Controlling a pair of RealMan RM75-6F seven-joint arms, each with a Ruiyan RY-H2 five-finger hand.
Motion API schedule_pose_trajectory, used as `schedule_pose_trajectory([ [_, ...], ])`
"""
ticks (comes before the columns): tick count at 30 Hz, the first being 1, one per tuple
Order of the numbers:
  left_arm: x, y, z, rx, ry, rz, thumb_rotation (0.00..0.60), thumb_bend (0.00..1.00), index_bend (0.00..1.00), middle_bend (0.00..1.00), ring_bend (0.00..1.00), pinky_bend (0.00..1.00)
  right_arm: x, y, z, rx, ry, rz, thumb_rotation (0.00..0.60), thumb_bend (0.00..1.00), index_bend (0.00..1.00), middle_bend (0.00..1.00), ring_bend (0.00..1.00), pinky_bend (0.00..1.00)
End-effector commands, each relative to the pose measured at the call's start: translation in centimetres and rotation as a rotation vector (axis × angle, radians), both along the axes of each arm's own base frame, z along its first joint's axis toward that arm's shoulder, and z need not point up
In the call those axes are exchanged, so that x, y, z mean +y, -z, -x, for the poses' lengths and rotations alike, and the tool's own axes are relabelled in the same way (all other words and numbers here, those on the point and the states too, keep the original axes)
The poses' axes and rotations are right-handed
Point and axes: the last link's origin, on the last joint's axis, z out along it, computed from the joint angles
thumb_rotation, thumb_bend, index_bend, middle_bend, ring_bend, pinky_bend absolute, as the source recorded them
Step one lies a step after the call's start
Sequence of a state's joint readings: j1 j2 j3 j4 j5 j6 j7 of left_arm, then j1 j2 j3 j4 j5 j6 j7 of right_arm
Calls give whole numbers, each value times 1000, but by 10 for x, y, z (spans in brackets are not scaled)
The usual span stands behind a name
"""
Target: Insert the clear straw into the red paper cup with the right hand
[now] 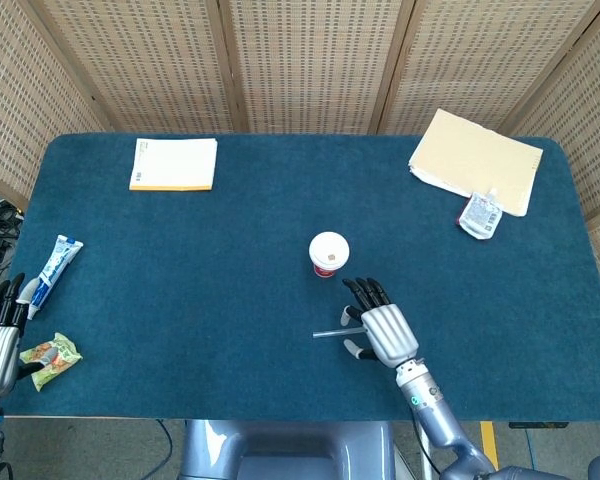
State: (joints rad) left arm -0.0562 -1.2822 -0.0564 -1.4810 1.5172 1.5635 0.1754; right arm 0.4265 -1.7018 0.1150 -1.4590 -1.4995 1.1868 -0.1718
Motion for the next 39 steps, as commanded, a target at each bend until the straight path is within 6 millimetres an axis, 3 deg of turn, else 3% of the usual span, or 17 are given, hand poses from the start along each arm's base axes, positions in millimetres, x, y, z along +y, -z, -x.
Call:
schedule_pose_trajectory([
  [1, 0, 0, 0, 0, -2, 0, 600, 51, 0, 0, 0, 0, -3, 6, -1, -2, 10, -12, 600, 462, 503, 131, 0, 0],
  [14, 3, 1, 3, -1, -16, 5, 600, 52, 0, 0, 0, 0, -13, 30, 3, -1, 58, -66, 600, 462, 532, 136, 0, 0],
  [39, 6, 4, 5, 7, -29, 17, 600, 51, 0, 0, 0, 0, -25, 47, 17, 9, 109, -108, 600, 463, 565, 159, 0, 0],
])
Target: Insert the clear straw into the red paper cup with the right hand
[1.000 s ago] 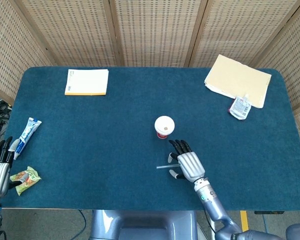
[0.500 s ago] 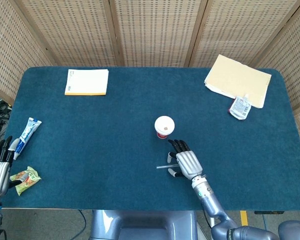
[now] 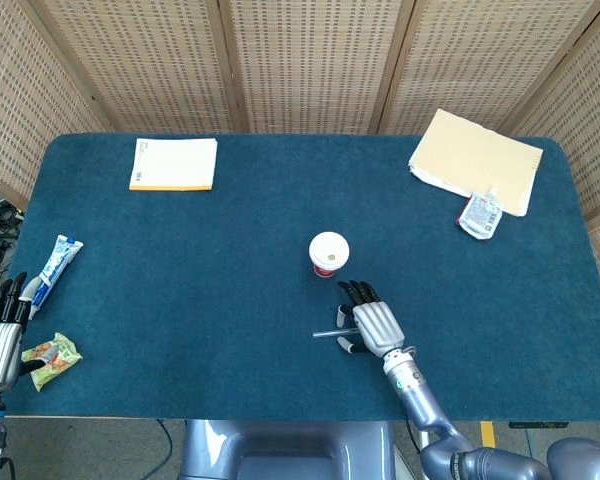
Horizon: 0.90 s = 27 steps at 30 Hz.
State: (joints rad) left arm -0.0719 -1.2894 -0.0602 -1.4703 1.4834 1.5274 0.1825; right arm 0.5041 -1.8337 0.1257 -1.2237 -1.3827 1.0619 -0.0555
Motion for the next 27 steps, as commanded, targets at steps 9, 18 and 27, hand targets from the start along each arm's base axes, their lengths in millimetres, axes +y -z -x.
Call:
schedule_pose_trajectory([
  [9, 0, 1, -1, -4, 5, 2, 600, 52, 0, 0, 0, 0, -3, 3, 2, 9, 10, -9, 600, 464, 581, 177, 0, 0],
  [18, 0, 0, -1, -6, 8, 2, 600, 52, 0, 0, 0, 0, 0, 4, 3, 17, 17, -17, 600, 571, 602, 192, 0, 0],
  [27, -1, 0, -2, -8, 13, 3, 600, 51, 0, 0, 0, 0, 1, 2, 3, 21, 20, -19, 600, 585, 602, 194, 0, 0],
])
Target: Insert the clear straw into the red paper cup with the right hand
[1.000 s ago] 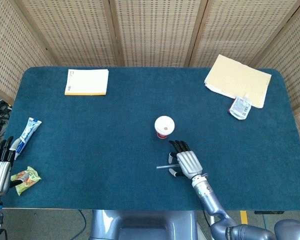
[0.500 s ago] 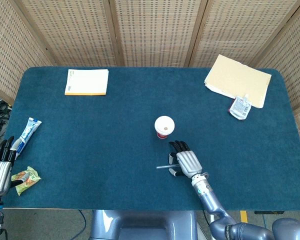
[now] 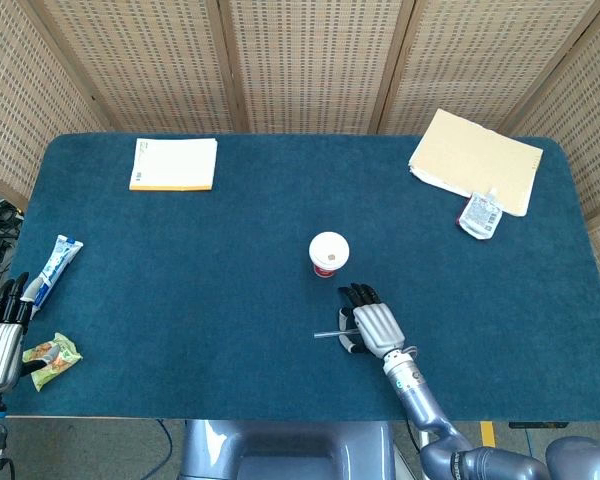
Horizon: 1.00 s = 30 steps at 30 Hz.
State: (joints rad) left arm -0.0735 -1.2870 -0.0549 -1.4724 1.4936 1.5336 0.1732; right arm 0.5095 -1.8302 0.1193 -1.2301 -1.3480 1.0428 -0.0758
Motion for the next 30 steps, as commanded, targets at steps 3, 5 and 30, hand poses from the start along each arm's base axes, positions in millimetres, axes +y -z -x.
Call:
schedule_pose_trajectory([
  [3, 0, 0, 0, -1, 3, -1, 600, 51, 0, 0, 0, 0, 0, -2, 0, 2, 0, 1, 600, 585, 603, 194, 0, 0],
  [5, -1, 0, 0, 0, 3, -2, 600, 52, 0, 0, 0, 0, 1, -3, 0, -1, -2, 3, 600, 585, 603, 194, 0, 0],
  [30, 1, 1, 1, -7, -4, 3, 600, 51, 0, 0, 0, 0, -31, -129, -28, -779, 98, 155, 600, 581, 602, 192, 0, 0],
])
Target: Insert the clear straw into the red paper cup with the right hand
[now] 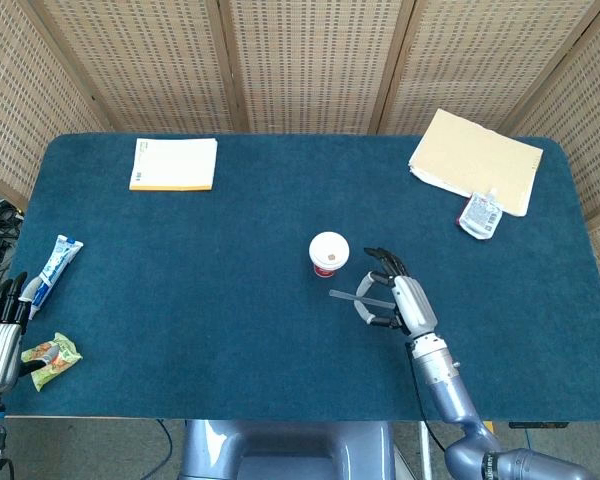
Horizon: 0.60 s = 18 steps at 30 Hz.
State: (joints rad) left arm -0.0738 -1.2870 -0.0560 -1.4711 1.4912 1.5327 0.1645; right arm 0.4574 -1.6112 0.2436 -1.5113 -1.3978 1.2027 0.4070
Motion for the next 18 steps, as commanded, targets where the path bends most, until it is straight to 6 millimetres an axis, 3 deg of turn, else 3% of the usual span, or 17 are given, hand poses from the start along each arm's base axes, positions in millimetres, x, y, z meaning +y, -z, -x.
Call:
schedule_pose_trajectory([
  [1, 2, 2, 1, 1, -5, 8, 600, 51, 0, 0, 0, 0, -16, -38, -13, -254, 13, 35, 600, 581, 603, 194, 0, 0],
  [6, 6, 5, 3, 12, -17, 11, 600, 52, 0, 0, 0, 0, -34, -61, -27, -603, 75, -85, 600, 581, 606, 199, 0, 0],
  [14, 12, 10, 1, 6, -16, 24, 600, 51, 0, 0, 0, 0, -56, -62, -37, -808, 106, -138, 600, 578, 620, 212, 0, 0],
  [18, 14, 13, 1, 8, -17, 31, 600, 51, 0, 0, 0, 0, -66, -58, -40, -822, 97, -146, 600, 578, 622, 211, 0, 0],
])
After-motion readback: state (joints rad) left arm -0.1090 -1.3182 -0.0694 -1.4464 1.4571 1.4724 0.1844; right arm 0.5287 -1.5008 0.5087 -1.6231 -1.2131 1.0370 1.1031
